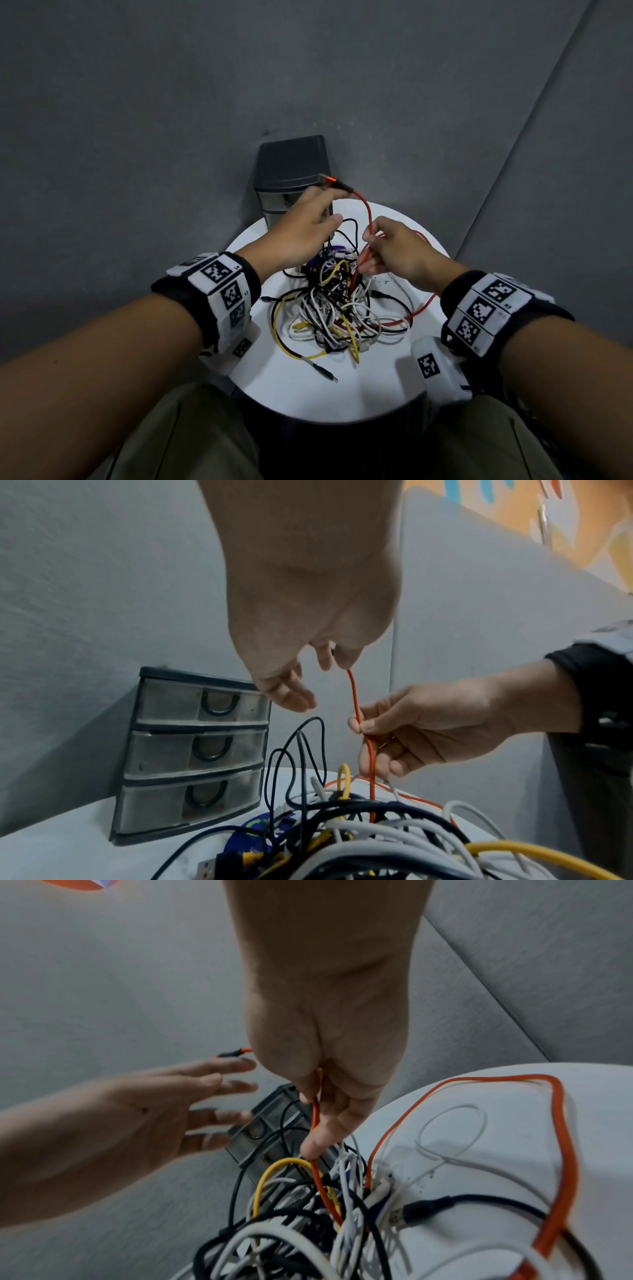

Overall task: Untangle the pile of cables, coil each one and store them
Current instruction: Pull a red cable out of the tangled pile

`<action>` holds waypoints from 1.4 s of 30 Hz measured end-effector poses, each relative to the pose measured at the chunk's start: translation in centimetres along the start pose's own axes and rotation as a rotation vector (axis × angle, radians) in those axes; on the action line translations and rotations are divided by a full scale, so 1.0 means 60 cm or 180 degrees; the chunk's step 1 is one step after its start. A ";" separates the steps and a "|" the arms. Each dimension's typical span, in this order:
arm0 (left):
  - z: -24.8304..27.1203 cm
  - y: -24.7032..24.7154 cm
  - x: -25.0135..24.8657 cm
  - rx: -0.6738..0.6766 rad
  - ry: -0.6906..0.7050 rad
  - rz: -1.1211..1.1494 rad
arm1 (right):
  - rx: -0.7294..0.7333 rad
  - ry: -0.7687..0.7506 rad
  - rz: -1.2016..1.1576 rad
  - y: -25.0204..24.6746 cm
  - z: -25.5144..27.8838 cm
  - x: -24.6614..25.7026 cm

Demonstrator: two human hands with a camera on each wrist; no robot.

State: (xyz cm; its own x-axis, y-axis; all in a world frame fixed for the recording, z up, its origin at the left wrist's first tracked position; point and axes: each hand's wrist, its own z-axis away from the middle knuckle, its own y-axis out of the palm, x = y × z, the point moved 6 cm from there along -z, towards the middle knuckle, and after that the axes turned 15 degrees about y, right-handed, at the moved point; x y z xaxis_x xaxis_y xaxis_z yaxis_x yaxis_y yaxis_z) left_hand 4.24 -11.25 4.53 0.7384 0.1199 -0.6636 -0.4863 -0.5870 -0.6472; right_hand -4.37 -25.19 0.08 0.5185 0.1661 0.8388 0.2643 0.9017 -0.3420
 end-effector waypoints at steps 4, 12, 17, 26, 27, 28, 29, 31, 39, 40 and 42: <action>-0.006 0.007 -0.025 0.0040 -0.0024 0.0434 | -0.0067 -0.0216 0.0555 0.002 0.006 0.005; -0.032 -0.013 -0.078 -0.0591 0.0063 0.1065 | 0.0122 -0.0631 0.1367 0.022 0.023 0.026; -0.045 -0.035 -0.093 -0.1215 0.0148 0.1269 | -0.0614 -0.0905 0.1793 -0.022 0.025 0.025; -0.020 0.060 -0.064 0.1164 0.0004 0.0768 | 0.0663 -0.0785 0.3131 0.040 0.031 -0.065; -0.009 0.071 -0.056 0.1317 0.0036 0.0582 | 0.0672 -0.0841 0.3074 0.045 0.029 -0.068; 0.002 0.079 -0.051 0.1369 0.0095 0.0407 | 0.0677 -0.0911 0.3035 0.051 0.029 -0.068; 0.011 0.086 -0.044 0.1403 0.0150 0.0255 | 0.0676 -0.0972 0.3016 0.055 0.028 -0.068; 0.030 0.097 -0.029 0.1656 0.0285 -0.0188 | 0.0726 -0.0966 0.2999 0.063 0.024 -0.072; 0.052 0.107 0.027 0.1975 0.0337 -0.1255 | 0.0249 -0.0704 0.3378 0.095 0.011 -0.073; 0.051 0.105 0.028 0.1979 0.0321 -0.1306 | 0.0163 -0.0701 0.3481 0.102 0.012 -0.073; 0.052 0.103 0.030 0.1966 0.0270 -0.1360 | 0.0045 -0.0637 0.3610 0.113 0.016 -0.073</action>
State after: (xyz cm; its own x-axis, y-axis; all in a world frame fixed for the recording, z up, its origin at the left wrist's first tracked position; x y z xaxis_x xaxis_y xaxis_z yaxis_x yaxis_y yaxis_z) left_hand 1.10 -12.17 -1.82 0.9428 0.1597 -0.2926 -0.3045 0.0551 -0.9509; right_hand -5.61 -19.41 -5.49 0.3136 0.9438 0.1045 -0.2813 0.1974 -0.9391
